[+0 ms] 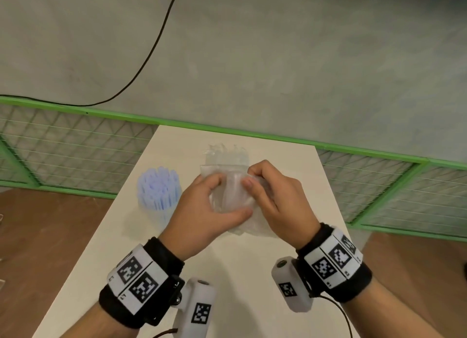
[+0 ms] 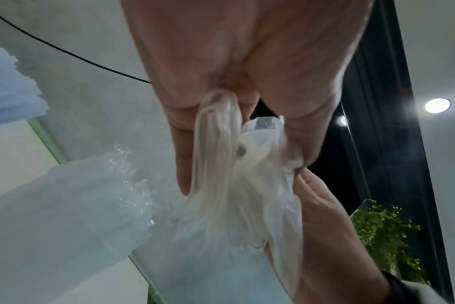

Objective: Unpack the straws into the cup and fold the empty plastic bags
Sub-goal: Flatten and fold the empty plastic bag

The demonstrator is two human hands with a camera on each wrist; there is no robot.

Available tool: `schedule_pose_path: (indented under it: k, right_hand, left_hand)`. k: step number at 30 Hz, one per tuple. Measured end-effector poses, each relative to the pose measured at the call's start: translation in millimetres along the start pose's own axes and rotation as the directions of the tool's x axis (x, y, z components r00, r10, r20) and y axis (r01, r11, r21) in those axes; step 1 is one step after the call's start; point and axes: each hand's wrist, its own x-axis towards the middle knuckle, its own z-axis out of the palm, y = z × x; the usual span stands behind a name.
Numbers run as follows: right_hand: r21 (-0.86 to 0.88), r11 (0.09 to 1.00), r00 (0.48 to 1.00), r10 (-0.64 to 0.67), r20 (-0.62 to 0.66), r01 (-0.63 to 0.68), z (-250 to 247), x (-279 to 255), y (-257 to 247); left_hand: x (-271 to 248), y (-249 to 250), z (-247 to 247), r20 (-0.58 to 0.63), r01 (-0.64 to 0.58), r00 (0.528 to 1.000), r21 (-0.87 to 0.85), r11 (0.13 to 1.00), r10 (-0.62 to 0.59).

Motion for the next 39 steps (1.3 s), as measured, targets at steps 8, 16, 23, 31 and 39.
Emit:
schedule_pose_path:
  k: [8,16,23,31,39]
  right_hand:
    - [-0.005,0.998,0.991,-0.068,-0.113,0.067,1.1,9.9,5.2]
    - [0.324,0.919,0.97,0.242,-0.022,-0.222,0.8,13.1,0.8]
    - [0.066,0.997,0.989,-0.049,0.139,0.04,-10.4,11.4,-16.3]
    - [0.724,0.46,0.783,0.597,0.175,-0.513,5.1,-10.9,2.2]
    - [0.814,0.174,0.801,0.378,0.465,-0.555,11.2,-18.7,-6.9]
  left_hand:
    - [-4.9,2.5,-0.7,0.095,-0.089,0.99,-0.182,0.979,0.107]
    - [-6.8,-0.6,-2.9,0.112,-0.13,0.98,-0.261,0.956,0.164]
    - [7.7,8.4,-14.6,0.455,0.084,0.89,-0.07,0.994,-0.043]
    - [4.3,-18.4,-6.6,0.015,-0.075,0.997,-0.24,0.968,0.081]
    - [1.3,-9.6,12.8,0.141,-0.12,0.982,-0.076,0.99,0.129]
